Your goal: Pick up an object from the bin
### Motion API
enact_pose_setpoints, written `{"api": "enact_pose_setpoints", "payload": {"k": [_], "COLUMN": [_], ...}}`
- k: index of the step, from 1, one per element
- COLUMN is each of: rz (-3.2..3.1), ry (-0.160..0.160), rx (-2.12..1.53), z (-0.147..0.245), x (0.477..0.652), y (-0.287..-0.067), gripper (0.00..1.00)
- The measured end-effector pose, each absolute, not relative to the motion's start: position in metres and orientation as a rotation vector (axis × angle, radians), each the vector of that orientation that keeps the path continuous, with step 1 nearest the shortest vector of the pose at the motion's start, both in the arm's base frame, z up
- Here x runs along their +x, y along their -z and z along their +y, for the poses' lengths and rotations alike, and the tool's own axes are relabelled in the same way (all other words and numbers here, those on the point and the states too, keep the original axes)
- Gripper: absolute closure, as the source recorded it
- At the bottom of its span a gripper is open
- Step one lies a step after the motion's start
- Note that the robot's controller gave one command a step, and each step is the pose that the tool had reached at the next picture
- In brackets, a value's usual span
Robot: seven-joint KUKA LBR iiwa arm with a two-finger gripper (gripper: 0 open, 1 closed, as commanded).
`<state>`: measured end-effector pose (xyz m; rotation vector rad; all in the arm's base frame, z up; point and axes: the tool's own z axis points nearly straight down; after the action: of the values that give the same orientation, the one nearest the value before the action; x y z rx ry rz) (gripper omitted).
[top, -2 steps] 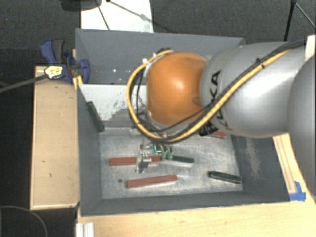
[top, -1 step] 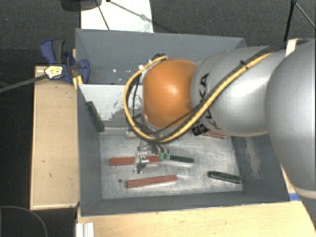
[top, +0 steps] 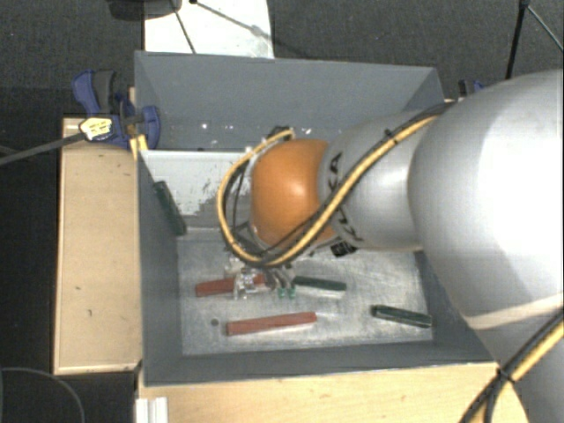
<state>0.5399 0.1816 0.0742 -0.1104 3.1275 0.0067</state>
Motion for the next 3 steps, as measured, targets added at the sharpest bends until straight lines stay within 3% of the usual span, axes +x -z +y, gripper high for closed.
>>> {"api": "enact_pose_setpoints", "payload": {"k": [1, 2, 3], "rz": [3.128, 3.122, 3.098], "ry": [-0.007, -0.001, -0.003], "rx": [-0.107, -0.348, -0.431], "z": [0.182, 0.173, 0.171], "x": [0.54, 0.554, 0.562], "y": [-0.074, -0.271, -0.353], "gripper": [1.0, 1.0, 0.0]}}
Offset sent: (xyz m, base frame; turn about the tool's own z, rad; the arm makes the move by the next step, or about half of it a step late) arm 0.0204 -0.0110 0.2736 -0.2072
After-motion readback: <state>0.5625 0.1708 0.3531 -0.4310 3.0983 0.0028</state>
